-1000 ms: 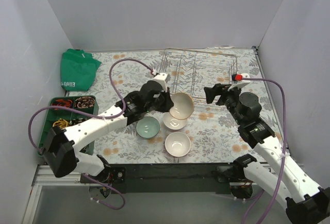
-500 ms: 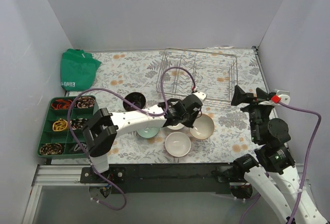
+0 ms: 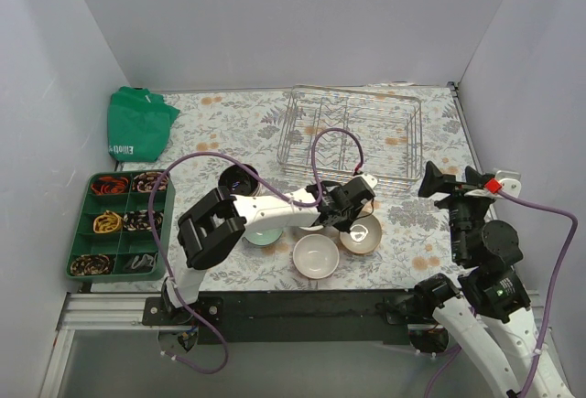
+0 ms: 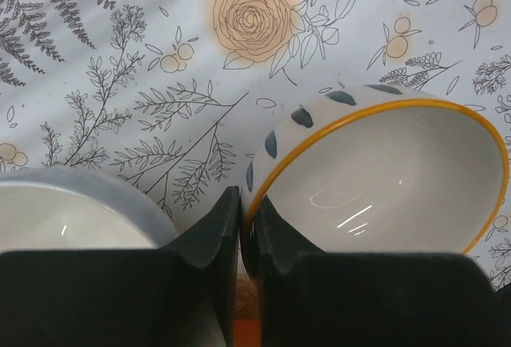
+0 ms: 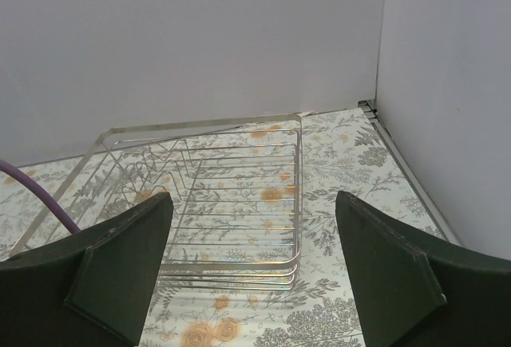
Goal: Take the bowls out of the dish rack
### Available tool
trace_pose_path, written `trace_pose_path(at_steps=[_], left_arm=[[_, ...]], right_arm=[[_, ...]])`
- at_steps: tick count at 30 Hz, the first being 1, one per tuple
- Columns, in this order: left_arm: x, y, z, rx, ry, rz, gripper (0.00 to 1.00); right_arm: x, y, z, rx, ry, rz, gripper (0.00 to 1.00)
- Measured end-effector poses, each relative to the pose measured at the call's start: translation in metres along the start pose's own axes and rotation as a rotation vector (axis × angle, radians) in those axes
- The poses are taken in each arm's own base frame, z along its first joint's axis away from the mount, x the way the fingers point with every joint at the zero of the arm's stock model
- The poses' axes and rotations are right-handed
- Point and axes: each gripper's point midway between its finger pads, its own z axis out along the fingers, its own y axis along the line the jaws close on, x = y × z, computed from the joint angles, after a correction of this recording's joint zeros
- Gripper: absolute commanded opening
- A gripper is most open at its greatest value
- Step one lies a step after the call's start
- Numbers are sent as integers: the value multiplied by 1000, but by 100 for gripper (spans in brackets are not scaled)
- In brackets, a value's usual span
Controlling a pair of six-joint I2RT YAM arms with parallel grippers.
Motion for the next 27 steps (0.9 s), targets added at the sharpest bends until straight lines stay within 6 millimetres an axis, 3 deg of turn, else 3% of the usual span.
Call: trace_pose_path(at_steps=[2,7,12,17,19,23,27], left_arm=[[-3,-1,1,-2,-7,-3,20],[-6,-2,2,-1,-15,-6,49],[-16,-3,-2,2,-40,-6,69],[-50,-4,-20,14,-122,-11,89],[-72,1,-33,21,-173,-25,90],[-122,27,-59,36,-283,-95,93],[-158,96,-87,-20,-372,-217,97]], right_arm=[[0,-2,-1,4,-1,-6,91],[1,-4,-2,11,3,-17,91],[3,-4,-2,10,11,-31,91],[7,-3,-1,4,28,-42,91],[8,-2,-1,3,29,-43,91],[8,-2,-1,0,30,-46,91],[9,-2,0,-1,35,-56,91]])
